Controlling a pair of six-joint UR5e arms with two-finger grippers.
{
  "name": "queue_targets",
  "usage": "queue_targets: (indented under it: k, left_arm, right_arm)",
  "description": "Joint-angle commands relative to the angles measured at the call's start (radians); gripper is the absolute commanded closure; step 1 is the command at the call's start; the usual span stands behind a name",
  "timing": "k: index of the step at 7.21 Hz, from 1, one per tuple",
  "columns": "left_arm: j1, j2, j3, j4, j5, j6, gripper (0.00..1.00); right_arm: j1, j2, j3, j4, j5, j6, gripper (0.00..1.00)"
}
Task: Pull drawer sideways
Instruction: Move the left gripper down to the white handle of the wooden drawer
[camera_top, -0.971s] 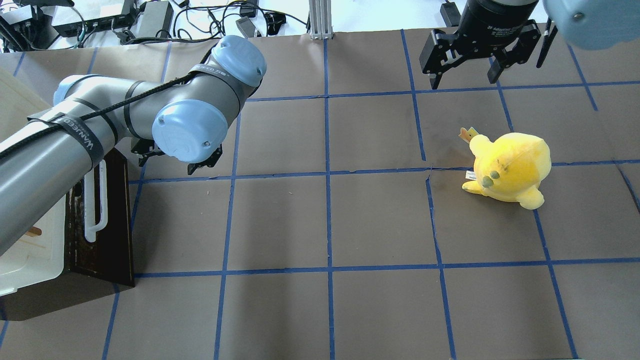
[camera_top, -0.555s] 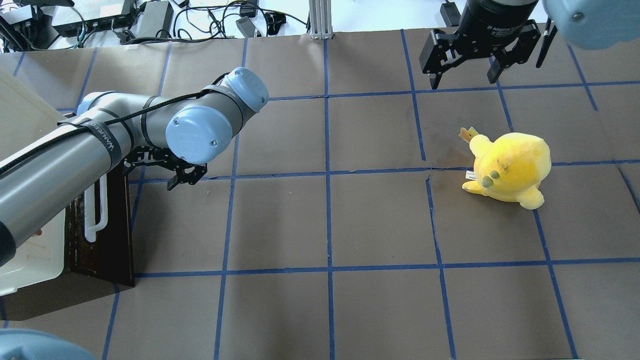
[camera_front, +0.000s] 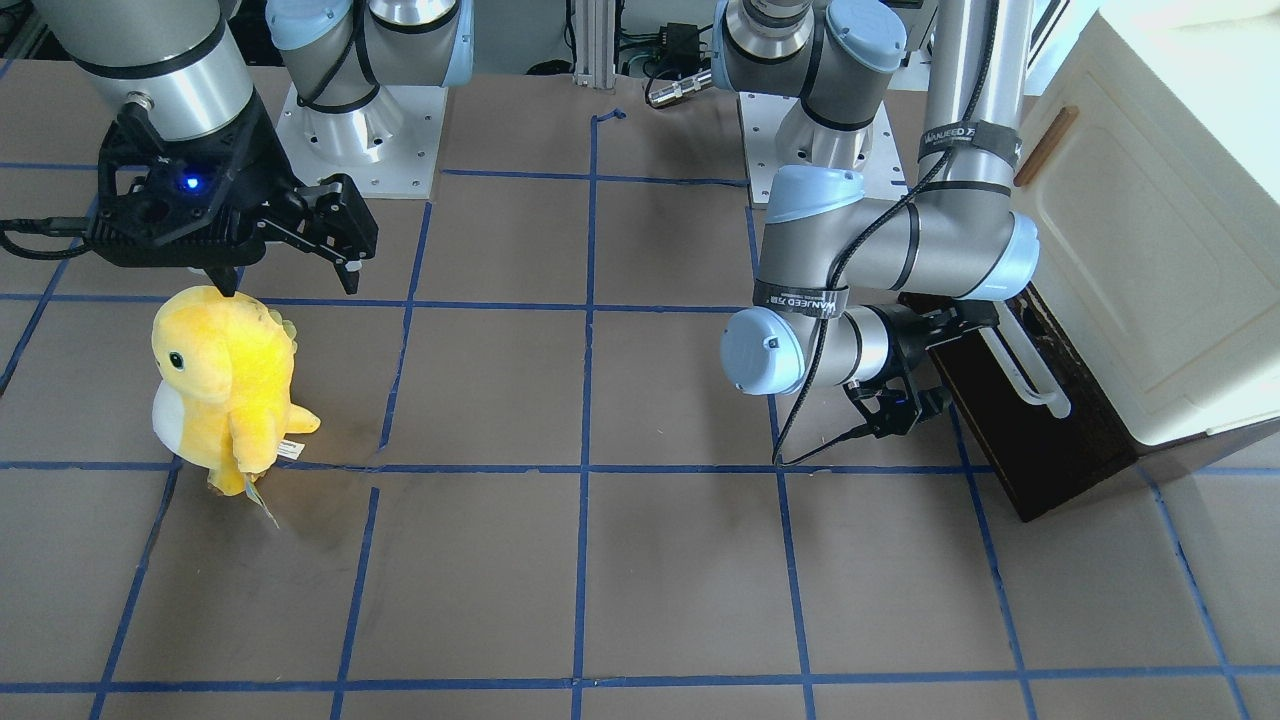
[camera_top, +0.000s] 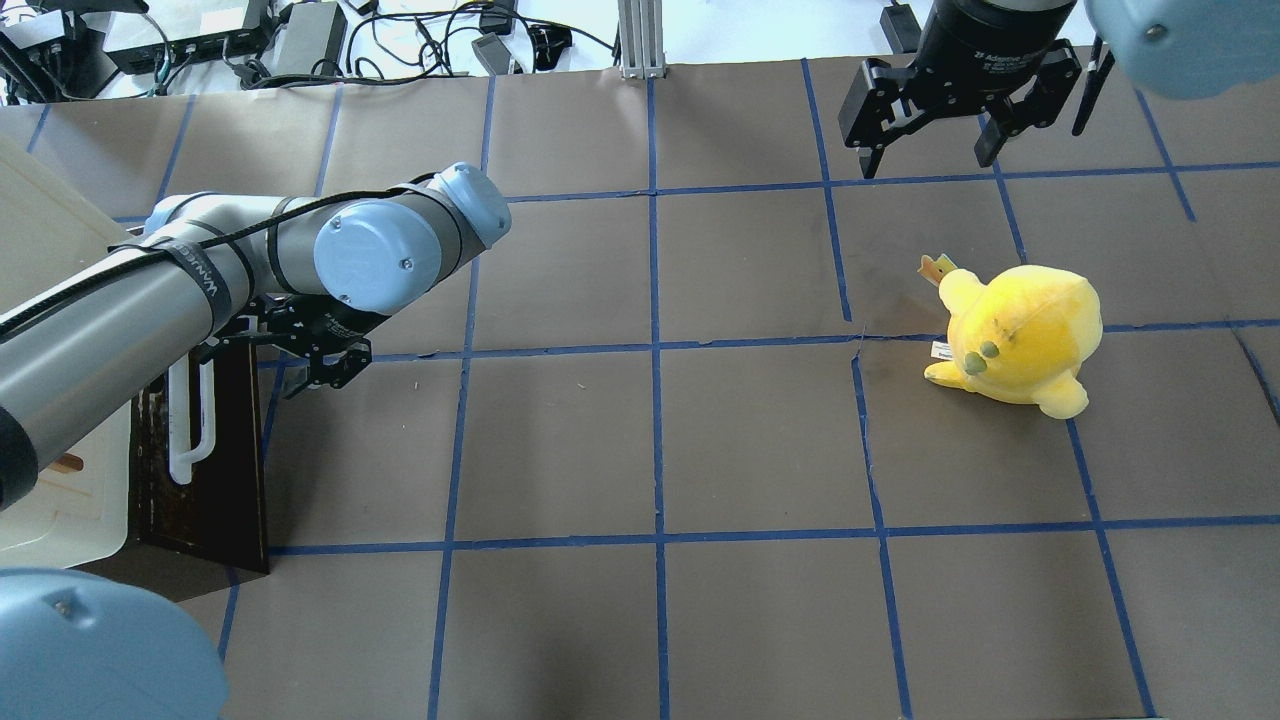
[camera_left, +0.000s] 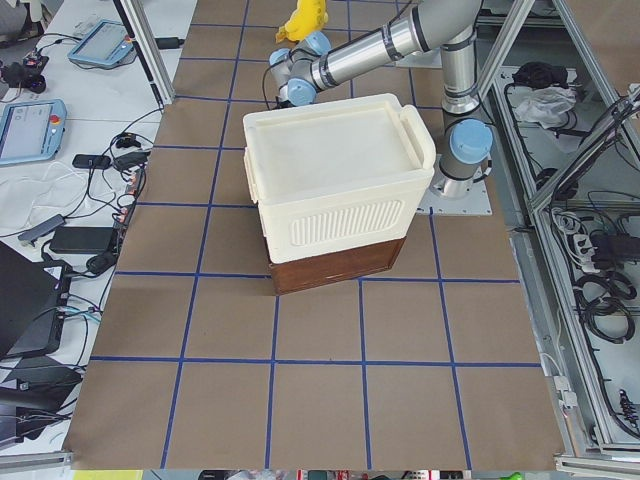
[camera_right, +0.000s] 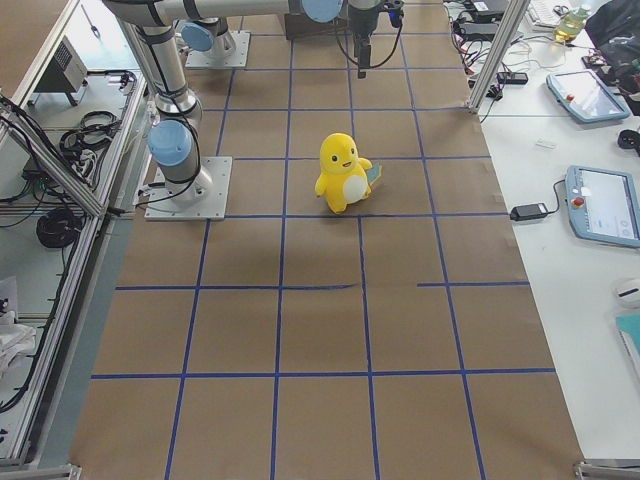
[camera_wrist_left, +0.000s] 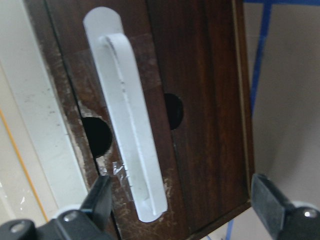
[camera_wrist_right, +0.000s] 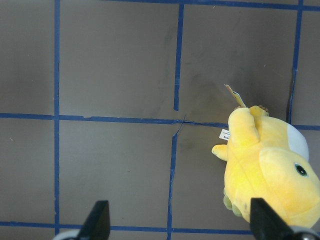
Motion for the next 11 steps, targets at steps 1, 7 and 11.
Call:
queue_targets:
  k: [1, 7, 11]
  left_arm:
    - [0.000, -0.009, -0.010, -0.127, 0.108, -0.090, 0.00]
    - [0.026, -0.083, -0.039, -0.138, 0.249, -0.138, 0.00]
    - [0.046, -0.077, -0.044, -0.179, 0.248, -0.129, 0.00]
  right_arm:
    - [0.000, 0.000, 0.000, 0.000, 0.000, 0.000, 0.00]
    - [0.000, 0.000, 0.000, 0.000, 0.000, 0.000, 0.00]
    - [0.000, 0.000, 0.000, 0.000, 0.000, -0.002, 0.00]
